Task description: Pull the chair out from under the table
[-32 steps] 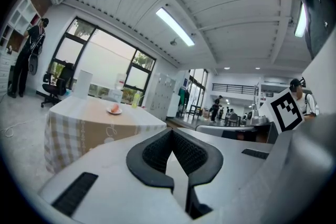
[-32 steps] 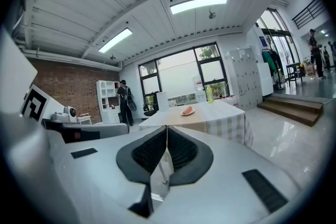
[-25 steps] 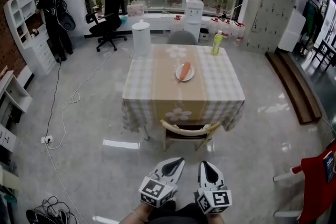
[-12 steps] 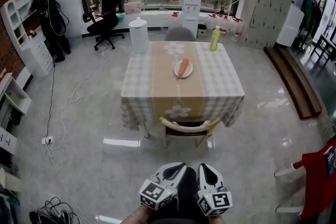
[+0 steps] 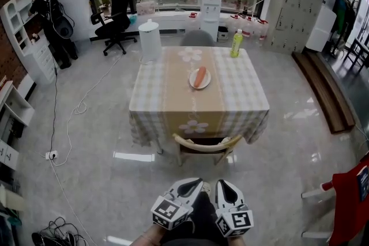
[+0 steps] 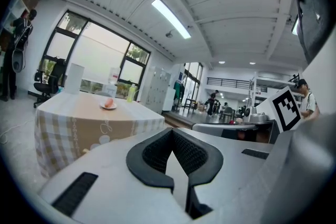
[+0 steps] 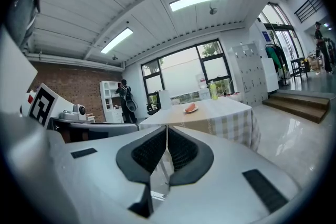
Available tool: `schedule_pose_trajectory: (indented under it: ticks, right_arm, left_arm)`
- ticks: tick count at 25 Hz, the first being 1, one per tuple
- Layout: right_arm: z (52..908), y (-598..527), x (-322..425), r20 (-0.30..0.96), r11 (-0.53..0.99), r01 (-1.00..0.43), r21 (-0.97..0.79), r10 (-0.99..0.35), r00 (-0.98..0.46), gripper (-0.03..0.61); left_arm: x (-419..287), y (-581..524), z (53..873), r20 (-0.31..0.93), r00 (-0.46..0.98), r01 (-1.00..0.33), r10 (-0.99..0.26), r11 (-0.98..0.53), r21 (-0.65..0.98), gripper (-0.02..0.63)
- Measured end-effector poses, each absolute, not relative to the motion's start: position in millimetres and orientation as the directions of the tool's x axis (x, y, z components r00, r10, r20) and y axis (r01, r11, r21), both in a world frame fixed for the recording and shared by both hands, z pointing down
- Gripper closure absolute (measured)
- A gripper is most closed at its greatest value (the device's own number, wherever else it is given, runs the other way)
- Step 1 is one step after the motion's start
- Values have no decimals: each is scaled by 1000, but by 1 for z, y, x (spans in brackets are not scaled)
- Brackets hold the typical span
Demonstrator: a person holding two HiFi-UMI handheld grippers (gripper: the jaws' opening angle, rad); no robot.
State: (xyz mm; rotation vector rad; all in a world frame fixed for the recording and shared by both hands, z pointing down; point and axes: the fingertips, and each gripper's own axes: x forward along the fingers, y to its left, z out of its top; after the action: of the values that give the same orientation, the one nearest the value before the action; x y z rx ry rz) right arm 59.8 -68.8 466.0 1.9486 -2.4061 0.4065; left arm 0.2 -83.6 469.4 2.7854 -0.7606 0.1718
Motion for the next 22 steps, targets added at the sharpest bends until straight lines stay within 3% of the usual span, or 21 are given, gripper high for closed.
schedule_pose_trajectory:
  ticks: [22]
  right_arm:
    - [451, -232, 104, 138, 411, -894, -176, -889, -436, 566]
  left_arm:
    - [50, -226, 458, 148, 839, -543, -524, -822, 169, 604]
